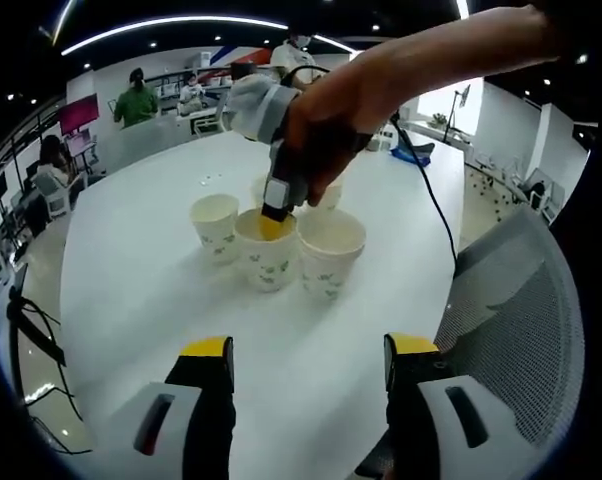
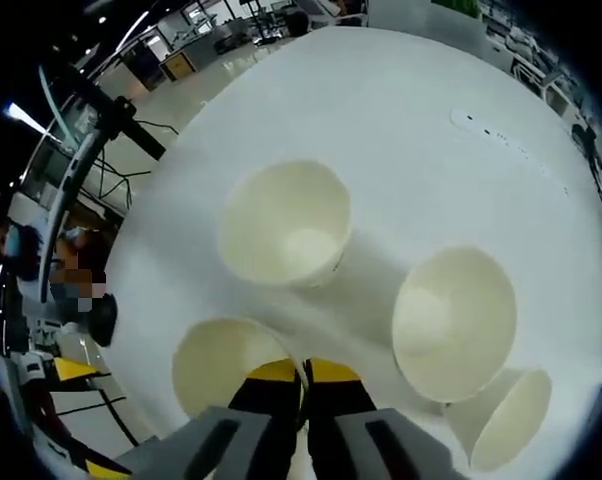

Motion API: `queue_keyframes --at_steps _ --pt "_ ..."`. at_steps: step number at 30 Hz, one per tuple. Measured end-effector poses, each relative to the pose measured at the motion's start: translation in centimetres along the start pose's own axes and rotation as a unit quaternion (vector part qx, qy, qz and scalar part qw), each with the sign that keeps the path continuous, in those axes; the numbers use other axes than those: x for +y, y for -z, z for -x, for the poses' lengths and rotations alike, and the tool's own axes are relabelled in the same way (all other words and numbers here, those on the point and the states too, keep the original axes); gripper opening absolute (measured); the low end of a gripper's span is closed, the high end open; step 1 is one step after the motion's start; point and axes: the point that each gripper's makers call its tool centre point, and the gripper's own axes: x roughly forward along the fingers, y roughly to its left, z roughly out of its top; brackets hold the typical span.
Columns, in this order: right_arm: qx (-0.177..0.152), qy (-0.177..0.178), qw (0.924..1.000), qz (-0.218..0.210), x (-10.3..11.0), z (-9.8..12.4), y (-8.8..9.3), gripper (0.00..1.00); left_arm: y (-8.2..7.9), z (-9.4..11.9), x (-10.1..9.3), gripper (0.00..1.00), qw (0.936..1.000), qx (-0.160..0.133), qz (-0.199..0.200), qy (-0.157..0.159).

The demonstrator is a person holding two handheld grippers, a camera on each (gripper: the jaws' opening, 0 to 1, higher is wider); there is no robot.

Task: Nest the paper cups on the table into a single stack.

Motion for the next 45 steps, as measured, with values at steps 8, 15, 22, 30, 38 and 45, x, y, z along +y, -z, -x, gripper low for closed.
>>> queue_keyframes --at_steps 8,15,22,30,38,45 --pt "-0.006 -0.003 0.9999 0.010 0.3 0.8 -0.6 0.00 -0.1 0.0 0.0 0.59 1.0000 0.000 -0.001 -0.001" --pt "-0.011 -0.007 0.9997 0.023 0.4 1.2 -1.4 0.00 -0.2 0.0 0.1 0.59 1.0000 0.000 -0.002 -0.001" --pt "-0.021 -0.009 0.9991 0.035 0.8 2.5 -1.9 0.00 -0.3 -0.2 -0.1 0.59 1.0000 -0.002 -0.003 0.001" --pt "-0.035 -0.012 0.9981 0.050 0.6 4.1 -2.6 0.00 -0.6 -0.2 -0.4 0.60 1.0000 -0.002 -0.006 0.002" --pt "-0.046 -0.015 0.9973 0.055 0.7 6.5 -1.6 0.00 -0.6 -0.2 -0.3 0.61 1.0000 -0.001 -0.008 0.004" --pt "-0.058 -0.017 0.9965 0.057 0.2 8.1 -1.7 0.00 -0.8 -0.3 -0.4 0.62 0.9999 -0.003 -0.010 0.006"
